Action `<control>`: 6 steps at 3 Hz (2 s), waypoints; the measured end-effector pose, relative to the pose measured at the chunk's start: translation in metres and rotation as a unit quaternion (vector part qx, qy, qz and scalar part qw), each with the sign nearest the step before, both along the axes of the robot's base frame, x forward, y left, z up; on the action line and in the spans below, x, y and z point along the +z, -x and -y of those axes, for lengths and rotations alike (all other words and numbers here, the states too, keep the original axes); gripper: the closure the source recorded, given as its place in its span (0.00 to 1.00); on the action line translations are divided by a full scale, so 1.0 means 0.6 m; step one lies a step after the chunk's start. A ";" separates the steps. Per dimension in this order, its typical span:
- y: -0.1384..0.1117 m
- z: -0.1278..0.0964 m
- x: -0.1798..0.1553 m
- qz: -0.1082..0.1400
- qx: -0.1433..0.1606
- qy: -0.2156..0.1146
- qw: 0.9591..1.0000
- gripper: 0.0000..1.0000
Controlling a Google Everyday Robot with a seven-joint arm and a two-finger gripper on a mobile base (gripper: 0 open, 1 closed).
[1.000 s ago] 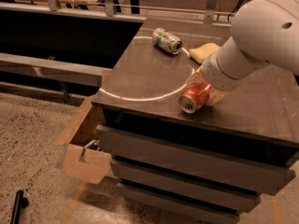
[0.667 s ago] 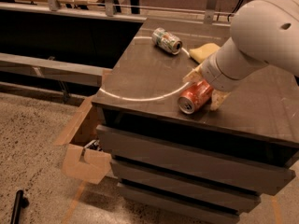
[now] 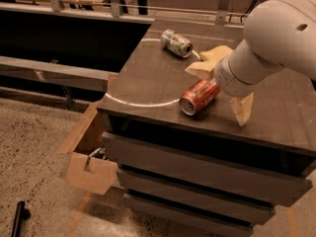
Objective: Knock coke can over
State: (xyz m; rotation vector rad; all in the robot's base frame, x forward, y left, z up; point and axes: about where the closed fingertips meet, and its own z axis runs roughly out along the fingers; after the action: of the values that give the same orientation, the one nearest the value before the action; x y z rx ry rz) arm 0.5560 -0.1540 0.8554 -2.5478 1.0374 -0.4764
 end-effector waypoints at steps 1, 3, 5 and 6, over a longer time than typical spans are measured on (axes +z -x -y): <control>-0.002 0.002 -0.001 -0.002 -0.004 -0.003 1.000 0.00; -0.039 0.090 0.011 -0.010 -0.108 -0.049 0.993 0.00; -0.067 0.219 0.025 -0.010 -0.276 -0.127 0.953 0.00; -0.069 0.231 0.026 -0.014 -0.307 -0.146 0.940 0.00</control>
Offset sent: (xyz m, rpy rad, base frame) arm 0.0273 -0.0521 0.0088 0.1547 0.0411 -0.2405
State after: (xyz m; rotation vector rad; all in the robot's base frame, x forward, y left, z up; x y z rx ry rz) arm 0.5977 -0.2923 0.8710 -1.9439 1.7712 -0.3991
